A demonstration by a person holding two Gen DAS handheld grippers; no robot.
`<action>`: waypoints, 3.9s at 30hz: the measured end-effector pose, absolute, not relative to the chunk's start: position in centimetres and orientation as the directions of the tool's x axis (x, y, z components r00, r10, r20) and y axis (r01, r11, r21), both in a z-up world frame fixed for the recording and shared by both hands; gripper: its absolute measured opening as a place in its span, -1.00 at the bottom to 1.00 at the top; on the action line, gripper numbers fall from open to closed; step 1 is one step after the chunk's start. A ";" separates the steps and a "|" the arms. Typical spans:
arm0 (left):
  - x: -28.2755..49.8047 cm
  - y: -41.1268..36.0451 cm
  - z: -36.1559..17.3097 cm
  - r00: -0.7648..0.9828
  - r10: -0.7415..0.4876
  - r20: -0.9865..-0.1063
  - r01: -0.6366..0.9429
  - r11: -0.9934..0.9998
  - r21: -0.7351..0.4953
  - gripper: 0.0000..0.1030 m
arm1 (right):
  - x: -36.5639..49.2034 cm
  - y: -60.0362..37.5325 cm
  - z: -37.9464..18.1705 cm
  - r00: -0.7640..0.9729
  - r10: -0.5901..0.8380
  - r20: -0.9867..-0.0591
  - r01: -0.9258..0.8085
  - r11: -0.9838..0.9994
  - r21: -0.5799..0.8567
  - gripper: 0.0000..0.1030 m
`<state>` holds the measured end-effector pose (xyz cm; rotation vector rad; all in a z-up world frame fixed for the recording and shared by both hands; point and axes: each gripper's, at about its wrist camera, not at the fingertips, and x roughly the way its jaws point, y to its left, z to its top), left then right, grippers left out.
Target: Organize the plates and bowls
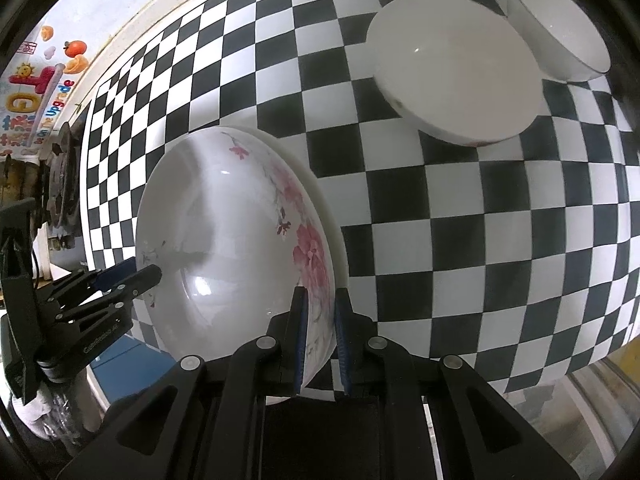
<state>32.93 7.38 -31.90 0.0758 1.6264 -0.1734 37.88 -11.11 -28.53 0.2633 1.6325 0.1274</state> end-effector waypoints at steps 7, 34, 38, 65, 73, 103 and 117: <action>32.6 8.1 -30.1 -0.037 -0.069 -0.997 0.137 0.988 -0.074 -0.45 | 37.6 -10.8 -27.7 -0.036 0.215 -0.976 0.077 0.974 0.211 -0.68; 28.6 8.0 -14.4 0.184 -0.191 -0.964 0.182 0.971 -0.158 -0.39 | 31.6 -6.3 -11.5 0.220 0.189 -0.957 0.012 0.980 0.197 -0.29; 27.7 8.3 -13.8 0.178 -0.193 -0.965 0.191 0.969 -0.158 -0.38 | 30.5 -6.3 -10.8 0.229 0.205 -0.952 0.034 0.975 0.219 0.19; 30.0 4.1 -13.6 0.203 -0.276 -0.939 0.274 0.937 -0.216 -0.37 | 28.7 -12.3 -8.9 0.439 0.174 -0.882 0.178 0.945 0.275 0.39; 39.1 -2.8 -19.7 0.112 -0.267 -0.957 0.188 0.951 -0.244 -0.37 | 35.6 -24.7 -16.6 0.361 0.214 -0.908 0.334 0.879 0.341 0.39; 46.8 -12.8 -33.9 -0.149 -0.223 -0.963 0.096 0.966 -0.239 -0.71 | 49.0 -27.8 -31.7 0.053 0.305 -0.951 0.154 0.938 0.309 -0.80; 39.4 -14.1 -30.8 -0.168 -0.218 -0.961 0.177 0.953 -0.247 -0.71 | 41.6 -28.5 -27.9 0.054 0.304 -0.951 0.119 0.944 0.308 -0.80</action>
